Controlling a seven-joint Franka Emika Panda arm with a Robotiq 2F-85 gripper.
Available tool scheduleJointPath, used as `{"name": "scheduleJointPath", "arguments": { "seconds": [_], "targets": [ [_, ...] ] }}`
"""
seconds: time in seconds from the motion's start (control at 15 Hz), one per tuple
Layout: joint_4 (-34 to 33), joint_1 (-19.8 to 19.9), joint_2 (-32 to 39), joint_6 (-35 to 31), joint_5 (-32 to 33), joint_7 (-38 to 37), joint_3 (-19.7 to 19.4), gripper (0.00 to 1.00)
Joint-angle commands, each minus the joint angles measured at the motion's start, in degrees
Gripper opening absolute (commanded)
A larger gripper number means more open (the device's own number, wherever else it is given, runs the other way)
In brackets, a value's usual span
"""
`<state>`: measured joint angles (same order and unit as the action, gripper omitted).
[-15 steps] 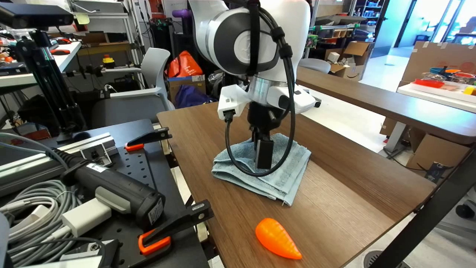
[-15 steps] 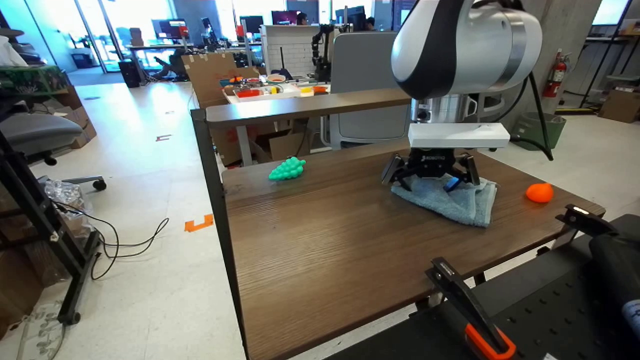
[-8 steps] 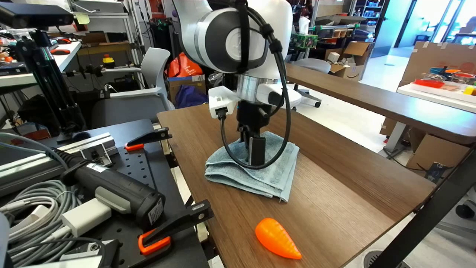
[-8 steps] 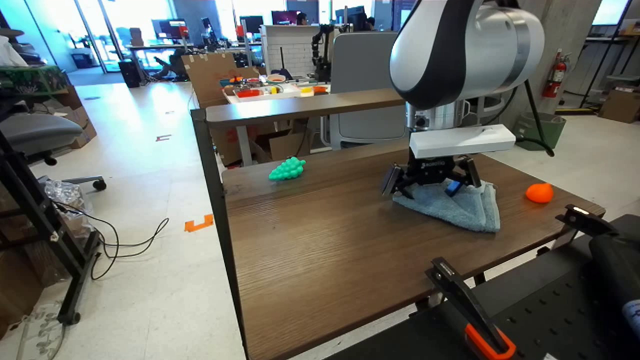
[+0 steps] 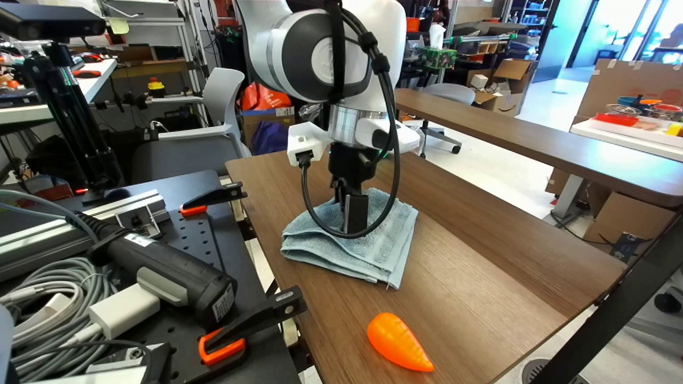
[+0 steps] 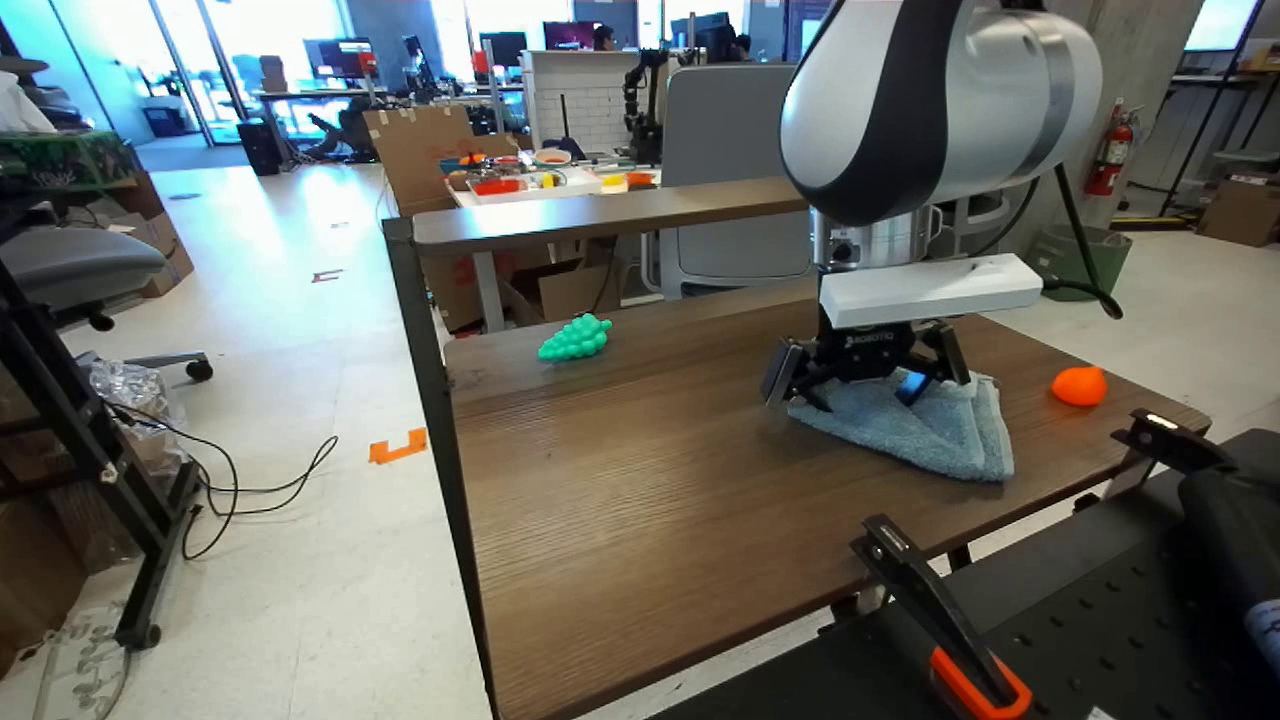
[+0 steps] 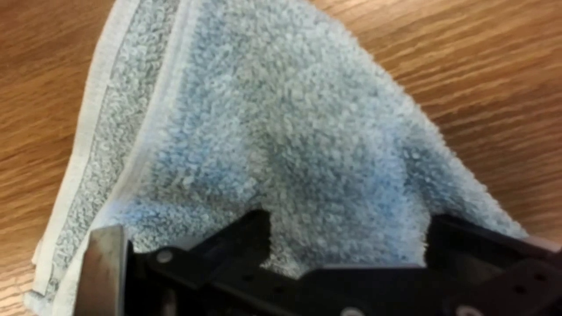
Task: Wipe the surface of the table with the grey towel.
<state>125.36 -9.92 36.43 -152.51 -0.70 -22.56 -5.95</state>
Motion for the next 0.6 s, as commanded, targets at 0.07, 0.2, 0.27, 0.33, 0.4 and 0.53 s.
{"name": "scheduleJointPath", "arguments": {
  "seconds": [0.07,0.2,0.27,0.33,0.4,0.53],
  "targets": [
    [-6.7,1.3,8.3,-0.6,-3.1,-4.6,-2.0,1.0],
    [-8.3,1.9,9.7,-2.8,-4.3,-5.7,-2.9,1.0],
    [-9.4,2.2,10.5,-3.2,-4.8,-6.2,-3.3,1.0],
    [-10.3,2.5,11.0,-3.1,-5.3,-6.8,-3.7,1.0],
    [-11.4,2.8,11.6,-3.2,-5.8,-7.4,-4.0,1.0],
    [-12.6,3.1,12.2,-3.1,-6.2,-8.5,-4.5,1.0]
  ]
}}
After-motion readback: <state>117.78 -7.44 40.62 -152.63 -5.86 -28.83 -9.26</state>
